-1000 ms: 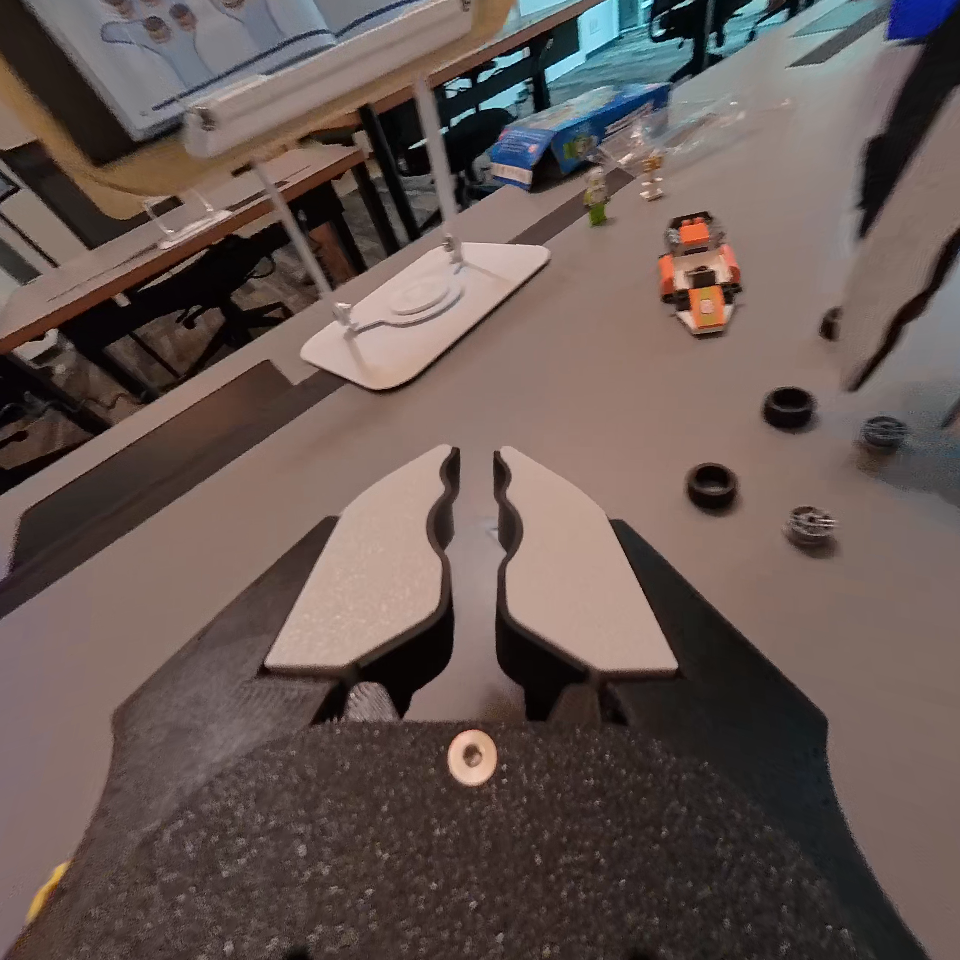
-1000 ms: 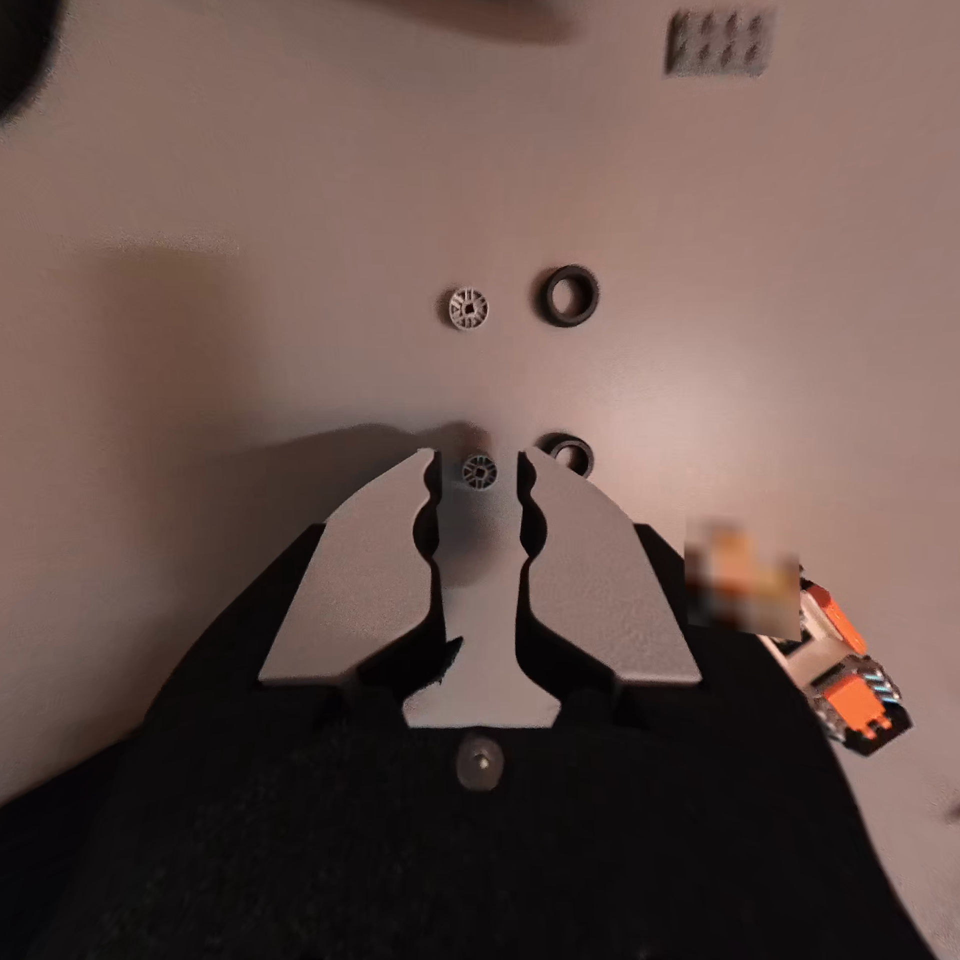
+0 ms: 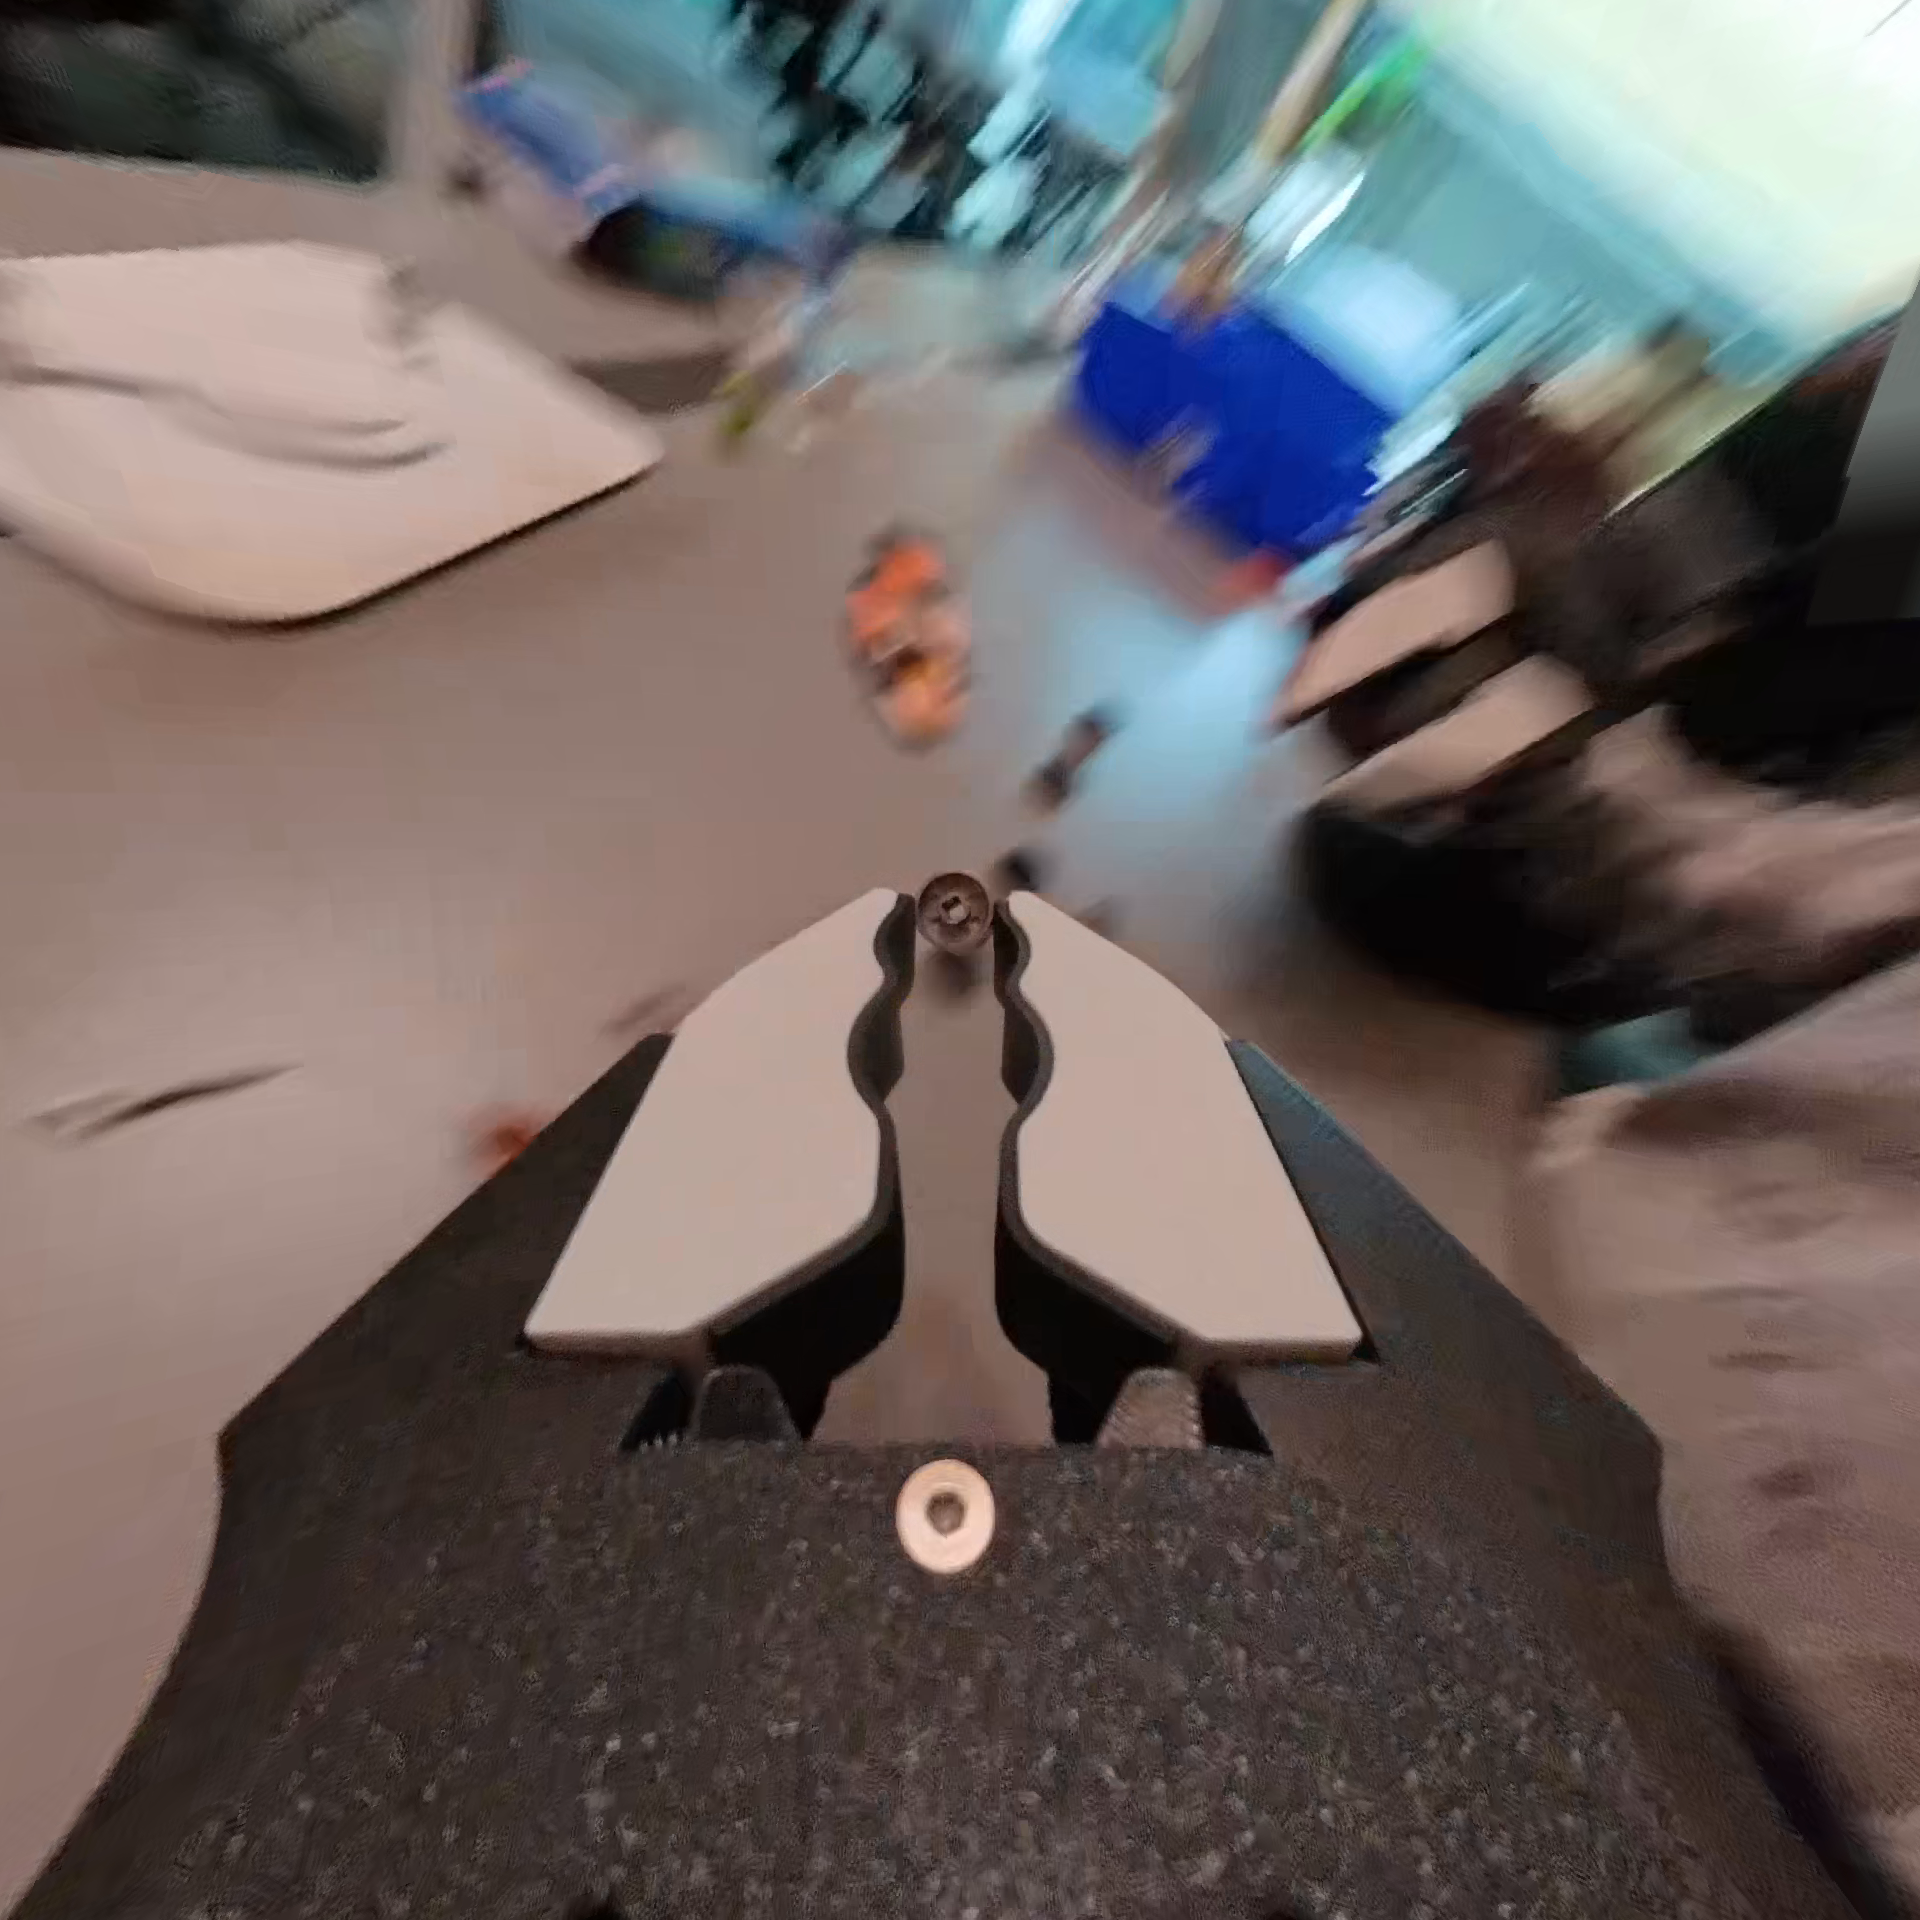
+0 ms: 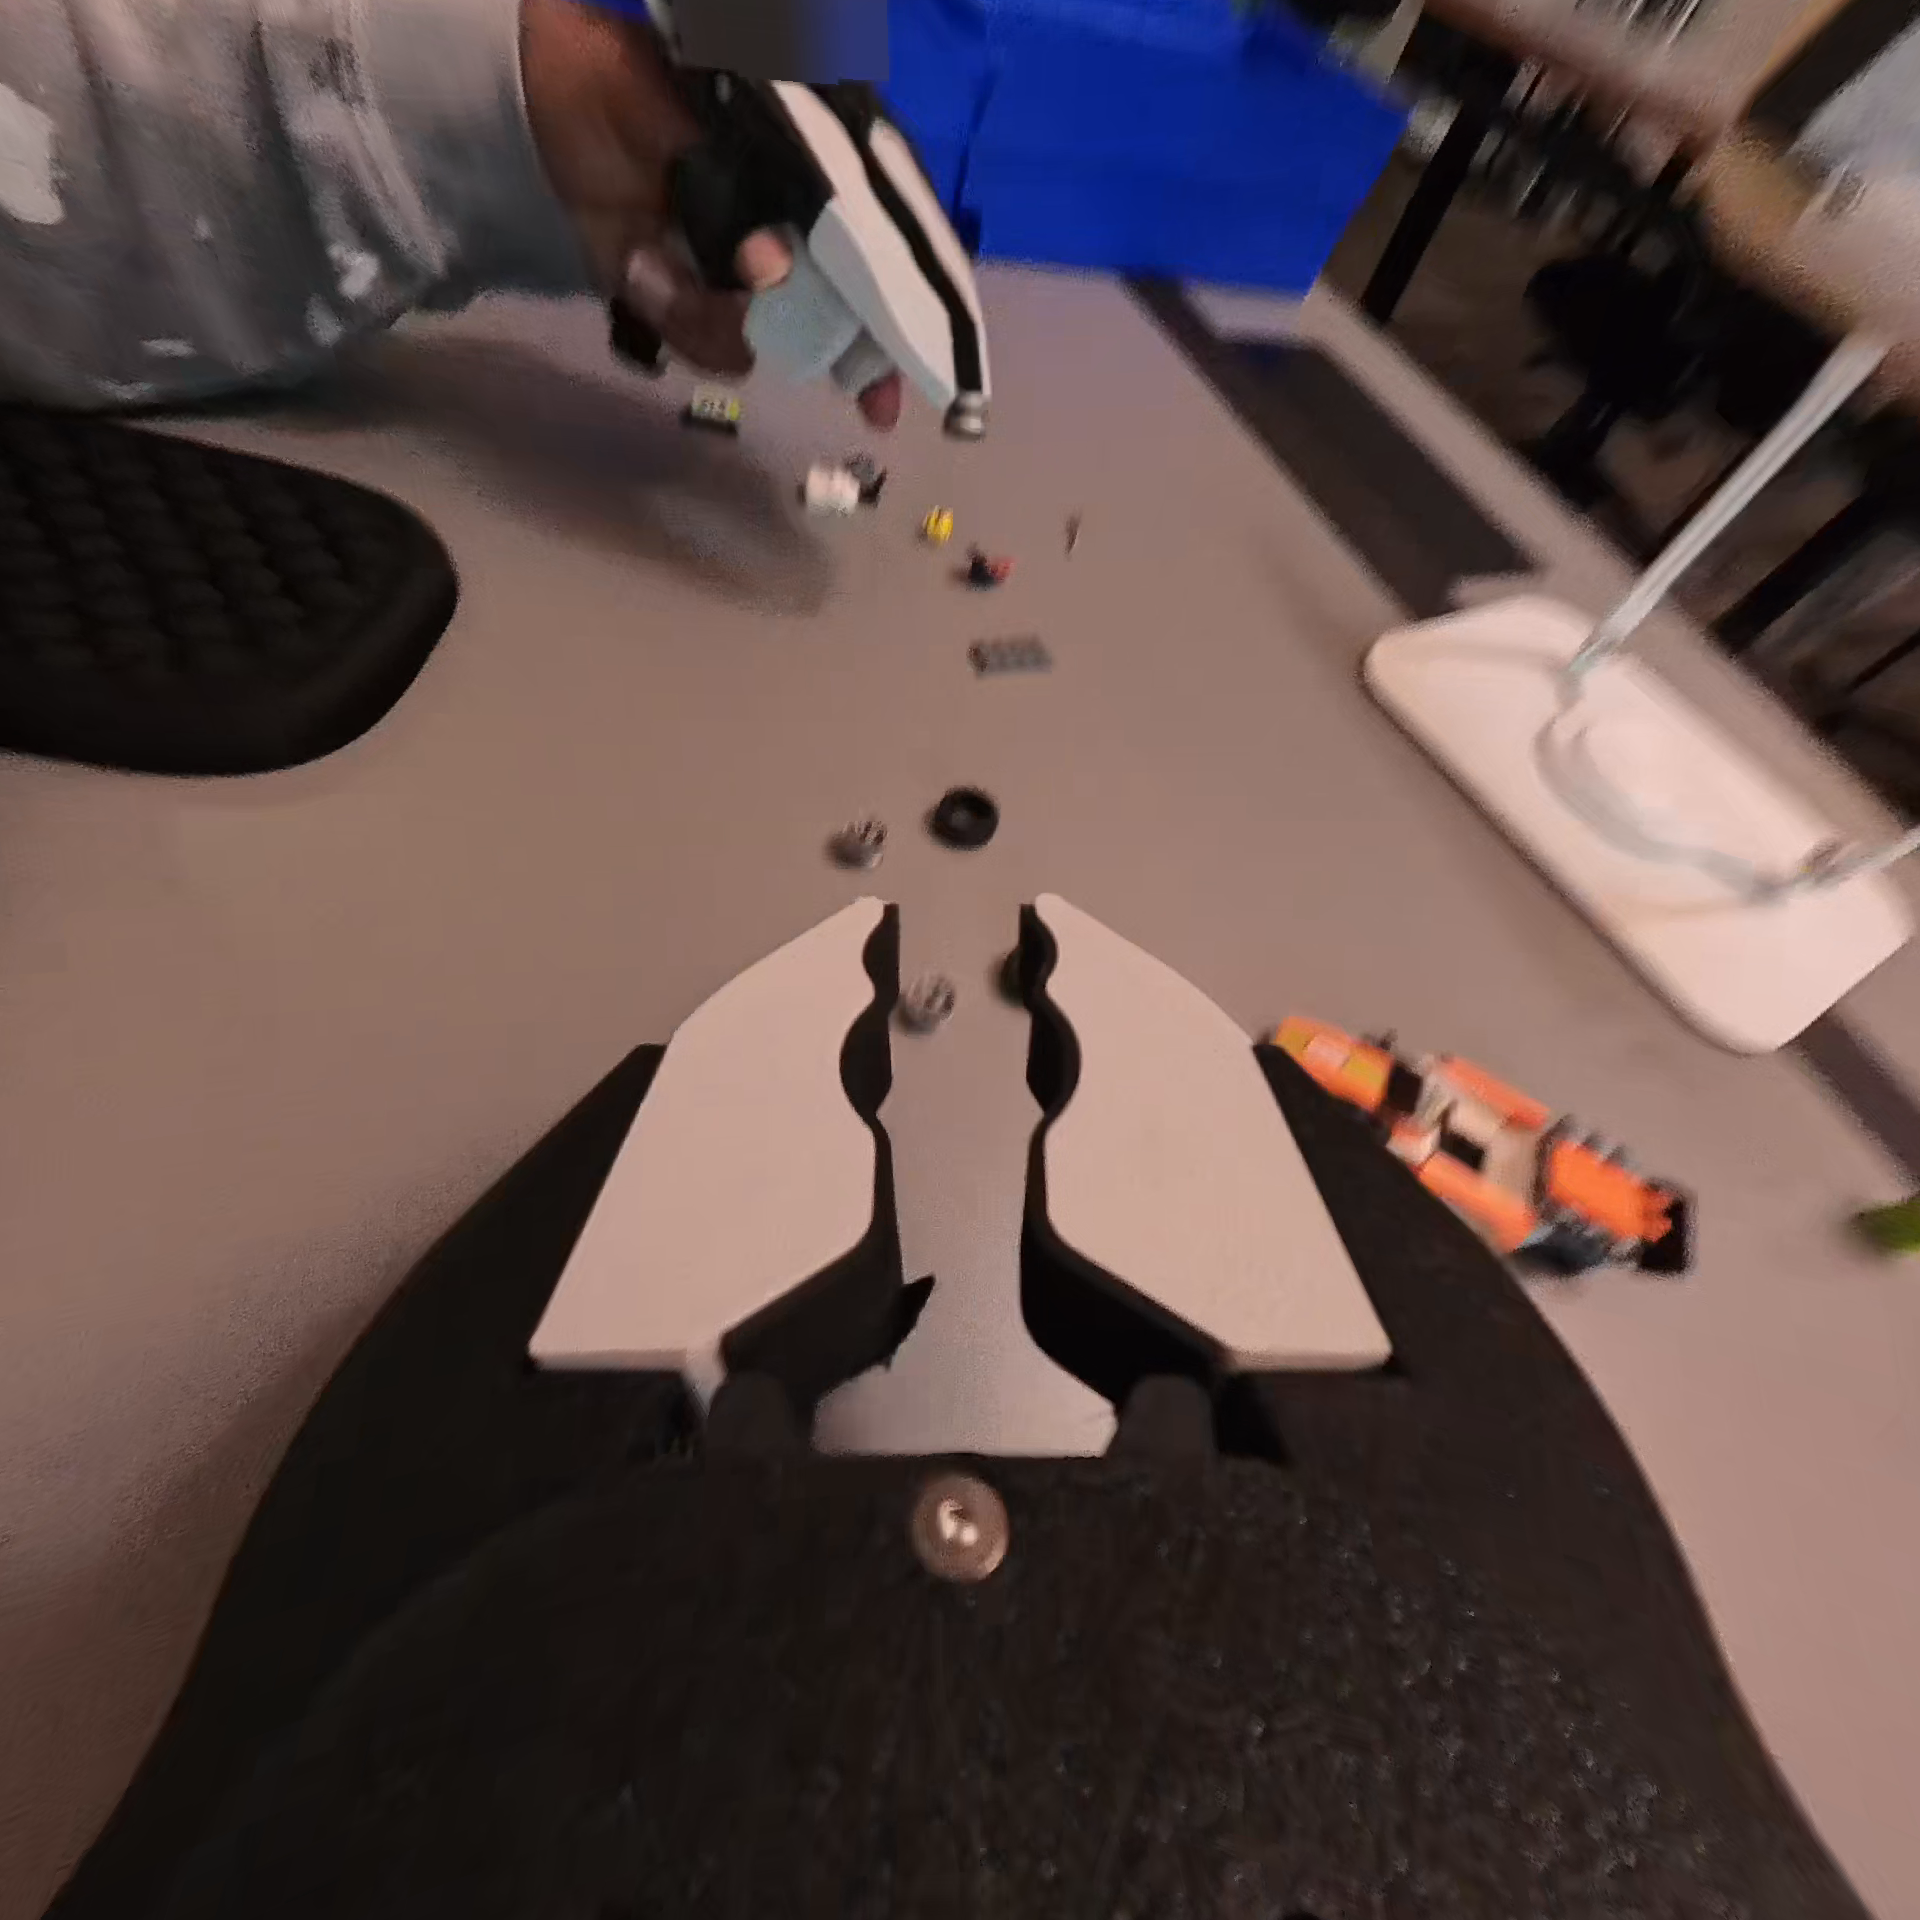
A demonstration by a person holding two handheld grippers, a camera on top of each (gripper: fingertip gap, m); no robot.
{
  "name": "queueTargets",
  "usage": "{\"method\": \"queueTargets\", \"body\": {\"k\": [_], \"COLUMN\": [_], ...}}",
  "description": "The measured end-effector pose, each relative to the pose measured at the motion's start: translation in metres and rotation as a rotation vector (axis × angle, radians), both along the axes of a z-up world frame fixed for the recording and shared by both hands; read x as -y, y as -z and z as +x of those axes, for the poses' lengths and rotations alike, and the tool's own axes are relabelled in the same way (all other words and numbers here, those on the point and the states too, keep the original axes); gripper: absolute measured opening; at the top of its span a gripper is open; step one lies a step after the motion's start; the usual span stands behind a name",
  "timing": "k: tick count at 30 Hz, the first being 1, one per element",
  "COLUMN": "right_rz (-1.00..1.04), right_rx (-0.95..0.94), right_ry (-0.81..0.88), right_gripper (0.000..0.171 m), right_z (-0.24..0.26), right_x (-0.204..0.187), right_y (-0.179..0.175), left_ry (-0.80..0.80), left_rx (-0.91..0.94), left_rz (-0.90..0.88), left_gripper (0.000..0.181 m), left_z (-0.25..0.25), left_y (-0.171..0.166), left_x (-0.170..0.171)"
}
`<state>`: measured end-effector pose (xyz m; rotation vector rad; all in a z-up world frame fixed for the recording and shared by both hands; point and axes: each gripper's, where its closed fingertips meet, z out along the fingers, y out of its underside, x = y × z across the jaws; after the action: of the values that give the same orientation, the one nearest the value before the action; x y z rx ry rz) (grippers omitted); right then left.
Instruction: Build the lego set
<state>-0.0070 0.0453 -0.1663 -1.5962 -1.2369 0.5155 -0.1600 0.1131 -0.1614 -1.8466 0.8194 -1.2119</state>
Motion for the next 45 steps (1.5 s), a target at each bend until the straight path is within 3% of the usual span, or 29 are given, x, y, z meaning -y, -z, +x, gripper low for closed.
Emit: {"method": "queueTargets", "body": {"k": [3, 6, 10, 18, 21, 25, 29, 34, 45], "right_rz": [0.204, 0.374, 0.481, 0.531, 0.458, 0.25, -0.02, -0.337, -0.418], "right_rx": [-0.014, -0.047, -0.049, 0.002, 0.038, 0.266, 0.552, 0.694, 0.84], "right_ry": [0.031, 0.041, 0.028, 0.061, 0.044, 0.048, 0.01, -0.079, -0.084], "right_gripper": [0.022, 0.023, 0.024, 0.015, 0.015, 0.014, 0.014, 0.015, 0.015], "right_z": [-0.026, -0.049, -0.065, -0.054, -0.048, -0.01, 0.028, 0.047, 0.06], "right_x": [-0.006, -0.003, 0.004, 0.005, 0.005, -0.01, -0.014, -0.009, -0.02], "right_y": [-0.03, -0.061, -0.084, -0.084, -0.079, -0.05, 0.012, 0.069, 0.095], "left_ry": [0.155, 0.274, 0.346, 0.388, 0.351, 0.153, -0.021, -0.189, -0.405], "left_rx": [0.409, 0.616, 0.688, 0.719, 0.661, 0.442, 0.169, -0.065, -0.338], "left_rz": [-0.184, -0.358, -0.442, -0.472, -0.412, -0.148, 0.077, 0.235, 0.355], "left_gripper": [0.014, 0.014, 0.014, 0.014, 0.012, 0.018, 0.02, 0.02, 0.017], "left_z": [0.039, 0.065, 0.089, 0.105, 0.106, 0.087, 0.061, 0.026, -0.056], "left_y": [-0.05, -0.072, -0.08, -0.084, -0.077, -0.057, -0.029, -0.011, 0.007], "left_x": [0.032, 0.05, 0.065, 0.074, 0.071, 0.044, 0.022, 0.0, -0.02]}}
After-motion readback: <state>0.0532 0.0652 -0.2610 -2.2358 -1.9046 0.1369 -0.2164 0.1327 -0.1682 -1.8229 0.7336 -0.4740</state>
